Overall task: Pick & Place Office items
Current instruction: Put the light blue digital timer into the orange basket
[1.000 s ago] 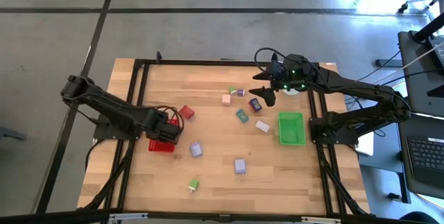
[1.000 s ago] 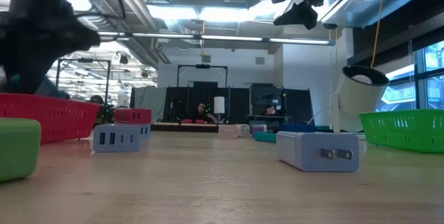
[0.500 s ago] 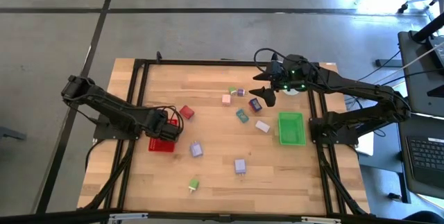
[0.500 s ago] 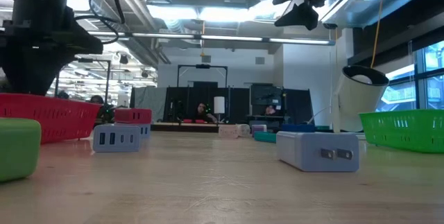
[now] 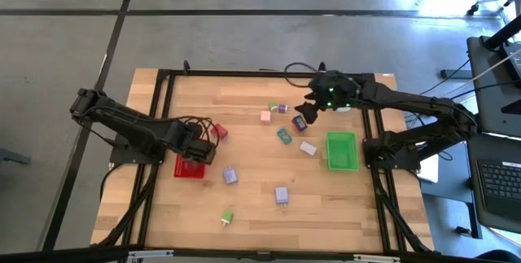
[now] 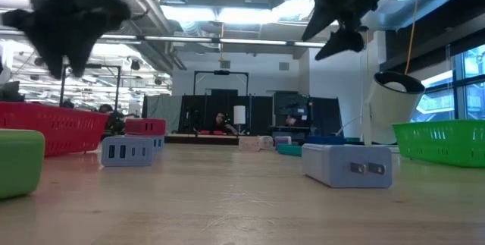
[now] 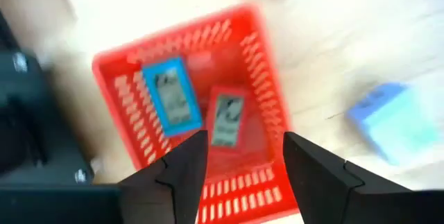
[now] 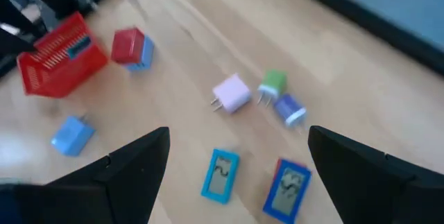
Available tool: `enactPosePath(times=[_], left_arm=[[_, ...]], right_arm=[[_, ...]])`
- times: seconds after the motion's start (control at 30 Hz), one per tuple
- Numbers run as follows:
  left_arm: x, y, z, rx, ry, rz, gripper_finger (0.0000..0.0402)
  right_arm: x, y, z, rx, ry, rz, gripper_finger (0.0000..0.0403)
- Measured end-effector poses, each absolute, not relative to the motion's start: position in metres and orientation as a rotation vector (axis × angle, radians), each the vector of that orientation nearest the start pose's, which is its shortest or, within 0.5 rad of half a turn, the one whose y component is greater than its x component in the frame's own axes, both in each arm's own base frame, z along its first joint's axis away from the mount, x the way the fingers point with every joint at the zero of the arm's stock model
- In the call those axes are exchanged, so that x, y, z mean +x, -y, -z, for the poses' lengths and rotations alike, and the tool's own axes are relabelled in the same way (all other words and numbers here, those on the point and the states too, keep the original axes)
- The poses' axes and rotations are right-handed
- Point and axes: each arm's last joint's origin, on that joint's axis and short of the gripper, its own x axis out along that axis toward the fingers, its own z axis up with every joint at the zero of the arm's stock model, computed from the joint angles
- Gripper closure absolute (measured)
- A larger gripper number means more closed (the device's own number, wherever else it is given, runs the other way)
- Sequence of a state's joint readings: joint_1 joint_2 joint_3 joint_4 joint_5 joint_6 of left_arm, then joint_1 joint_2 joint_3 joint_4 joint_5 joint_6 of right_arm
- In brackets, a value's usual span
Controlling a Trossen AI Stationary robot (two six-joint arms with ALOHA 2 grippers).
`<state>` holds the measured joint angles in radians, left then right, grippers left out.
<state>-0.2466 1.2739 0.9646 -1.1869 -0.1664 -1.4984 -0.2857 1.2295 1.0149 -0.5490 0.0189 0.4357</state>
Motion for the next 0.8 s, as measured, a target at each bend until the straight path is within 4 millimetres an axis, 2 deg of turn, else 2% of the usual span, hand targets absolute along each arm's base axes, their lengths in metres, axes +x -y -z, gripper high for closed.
enactPosePath(times=[0.23, 0.4, 0.63, 0.8], left_arm=[[0.212, 0.030, -0.277, -0.707, -1.015, -0.899, 0.0226], [0.217, 0.018, -0.293, -0.629, -0.995, -0.854, 0.0226], [0.219, 0.005, -0.299, -0.499, -1.035, -0.788, 0.0228], [0.219, -0.003, -0.299, -0.431, -1.064, -0.764, 0.0228]], right_arm=[[0.274, 0.056, -0.256, 0.635, -0.804, 0.487, 0.0058], [0.294, 0.045, -0.225, 0.739, -0.889, 0.562, 0.0058], [0.312, 0.032, -0.182, 0.752, -1.015, 0.612, 0.0058], [0.317, 0.027, -0.168, 0.779, -1.041, 0.654, 0.0058]])
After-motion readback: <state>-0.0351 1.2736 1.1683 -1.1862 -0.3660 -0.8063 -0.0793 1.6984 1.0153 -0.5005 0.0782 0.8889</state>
